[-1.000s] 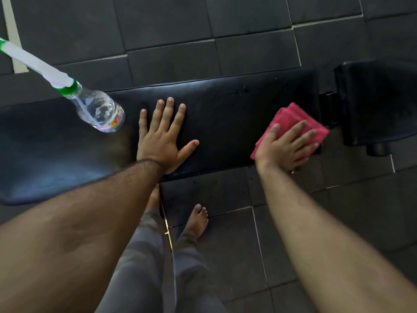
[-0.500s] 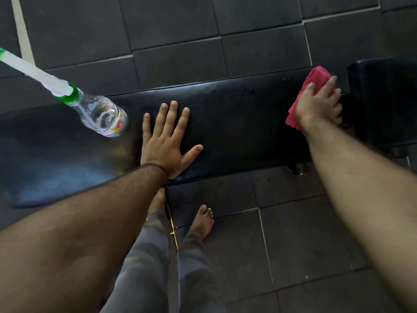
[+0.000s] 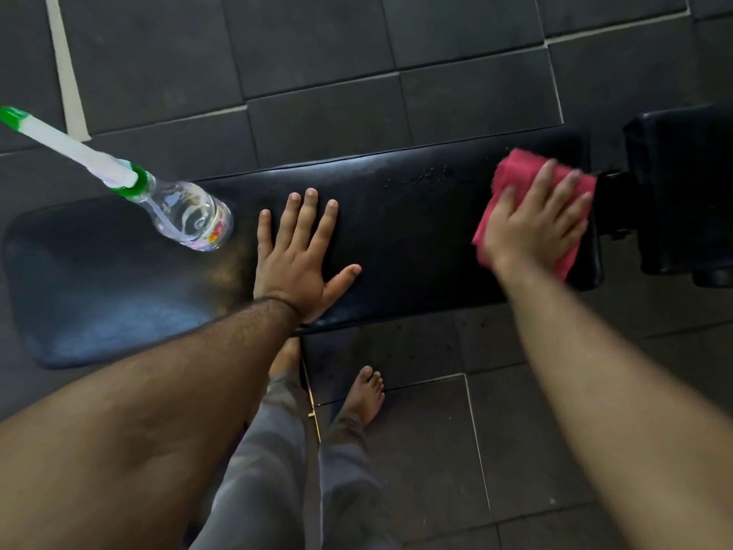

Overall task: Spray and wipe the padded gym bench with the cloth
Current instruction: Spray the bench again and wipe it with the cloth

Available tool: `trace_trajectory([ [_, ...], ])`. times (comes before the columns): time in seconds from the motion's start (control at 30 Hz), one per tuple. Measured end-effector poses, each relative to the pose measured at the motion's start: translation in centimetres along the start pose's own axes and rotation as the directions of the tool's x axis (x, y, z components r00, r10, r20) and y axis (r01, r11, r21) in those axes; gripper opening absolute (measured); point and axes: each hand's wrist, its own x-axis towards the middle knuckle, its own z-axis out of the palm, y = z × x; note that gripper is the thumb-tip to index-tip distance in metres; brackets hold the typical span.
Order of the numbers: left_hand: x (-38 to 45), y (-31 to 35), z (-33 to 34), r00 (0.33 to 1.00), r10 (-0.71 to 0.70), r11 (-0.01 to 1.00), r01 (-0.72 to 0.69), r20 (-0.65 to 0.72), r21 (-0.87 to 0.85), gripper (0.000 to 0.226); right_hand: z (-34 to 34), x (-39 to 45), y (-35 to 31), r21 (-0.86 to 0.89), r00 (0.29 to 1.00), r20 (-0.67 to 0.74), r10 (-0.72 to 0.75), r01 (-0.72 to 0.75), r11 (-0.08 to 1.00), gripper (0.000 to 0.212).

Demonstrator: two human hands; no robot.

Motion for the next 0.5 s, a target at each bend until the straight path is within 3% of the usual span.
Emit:
trace_trajectory([
  [0.1, 0.1, 0.1, 0.2, 1.0, 0.001, 1.0, -0.001, -0.009, -0.002, 0.101, -1.5, 7.5, -3.4, 0.024, 0.986, 0.065, 0.156, -0.157, 0.987, 0.074],
  [0.17, 0.1, 0.0, 0.3, 1.0, 0.004, 1.0, -0.004, -0.013, -0.005, 0.101, -1.6, 8.0, -5.3, -0.021, 0.983, 0.079, 0.164, -0.163, 0.986, 0.073],
  [0.27, 0.1, 0.0, 0.4, 1.0, 0.0, 1.0, 0.0, -0.016, 0.003, 0.101, -0.3, 1.7, -6.9, -0.083, 0.988, 0.075, -0.134, 0.141, 0.987, 0.067],
  [0.37, 0.1, 0.0, 0.4, 1.0, -0.005, 1.0, 0.005, -0.019, 0.013, 0.101, 1.9, -8.5, -5.3, -0.075, 0.892, 0.081, -0.444, 0.45, 0.89, 0.068],
  [0.43, 0.1, 0.0, 0.3, 1.0, -0.002, 1.0, 0.003, -0.017, 0.012, 0.101, 2.6, -13.9, -2.7, -0.07, 0.826, 0.115, -0.552, 0.561, 0.825, 0.068],
  [0.5, 0.1, 0.1, 0.3, 1.0, 0.0, 1.0, 0.0, -0.013, 0.005, 0.101, 2.7, -15.6, 0.2, -0.095, 0.807, 0.141, -0.574, 0.588, 0.803, 0.068],
])
